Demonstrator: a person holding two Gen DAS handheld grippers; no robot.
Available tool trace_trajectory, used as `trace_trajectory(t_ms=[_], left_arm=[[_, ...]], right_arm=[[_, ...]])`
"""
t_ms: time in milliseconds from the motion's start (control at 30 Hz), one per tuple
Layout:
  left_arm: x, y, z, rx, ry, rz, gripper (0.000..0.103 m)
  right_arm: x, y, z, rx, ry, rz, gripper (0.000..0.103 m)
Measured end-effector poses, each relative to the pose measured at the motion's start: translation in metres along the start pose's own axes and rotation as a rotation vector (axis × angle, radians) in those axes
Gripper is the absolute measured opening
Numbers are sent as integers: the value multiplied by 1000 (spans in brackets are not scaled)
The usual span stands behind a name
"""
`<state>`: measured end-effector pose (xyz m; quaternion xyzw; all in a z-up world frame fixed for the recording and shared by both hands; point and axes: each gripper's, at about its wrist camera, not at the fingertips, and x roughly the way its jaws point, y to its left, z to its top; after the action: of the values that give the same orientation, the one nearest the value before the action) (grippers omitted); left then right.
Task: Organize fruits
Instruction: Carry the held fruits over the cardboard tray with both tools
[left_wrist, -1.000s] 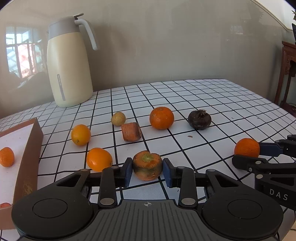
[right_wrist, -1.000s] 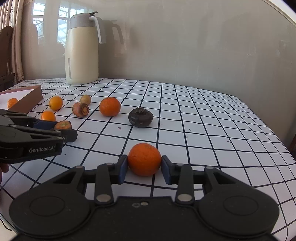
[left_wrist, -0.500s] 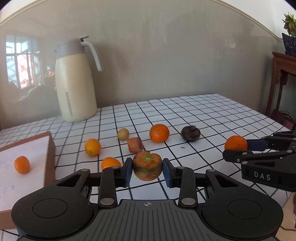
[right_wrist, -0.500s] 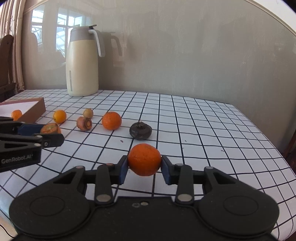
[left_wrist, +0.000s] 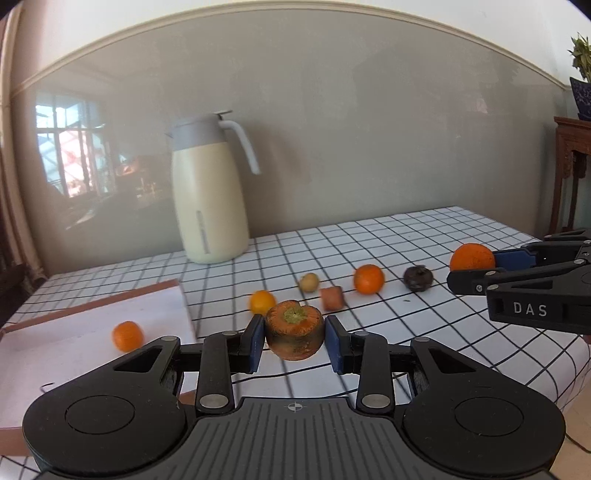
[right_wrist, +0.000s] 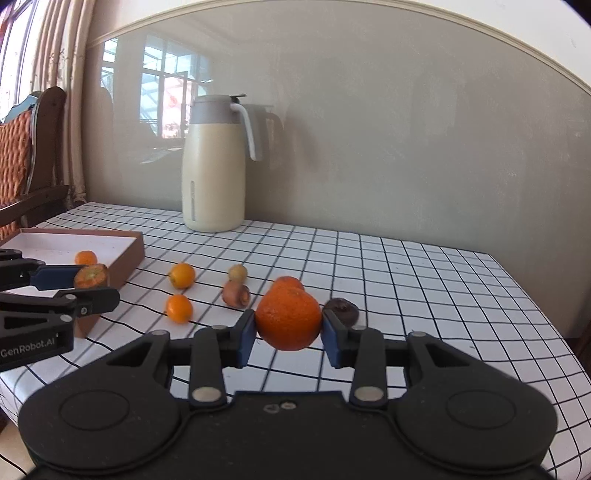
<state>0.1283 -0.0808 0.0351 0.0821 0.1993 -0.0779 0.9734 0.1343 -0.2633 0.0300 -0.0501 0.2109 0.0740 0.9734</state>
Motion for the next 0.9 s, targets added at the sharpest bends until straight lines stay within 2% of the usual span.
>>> trace_trajectory(t_ms=[333,900], left_arm=[[-18,48,-7,-48,-13,75,35],[-50,107,-19,-117,-52,186,35]], right_arm=[[-1,44,18,-47,-36,69,29],[2,114,37,-97,-85,198,29]])
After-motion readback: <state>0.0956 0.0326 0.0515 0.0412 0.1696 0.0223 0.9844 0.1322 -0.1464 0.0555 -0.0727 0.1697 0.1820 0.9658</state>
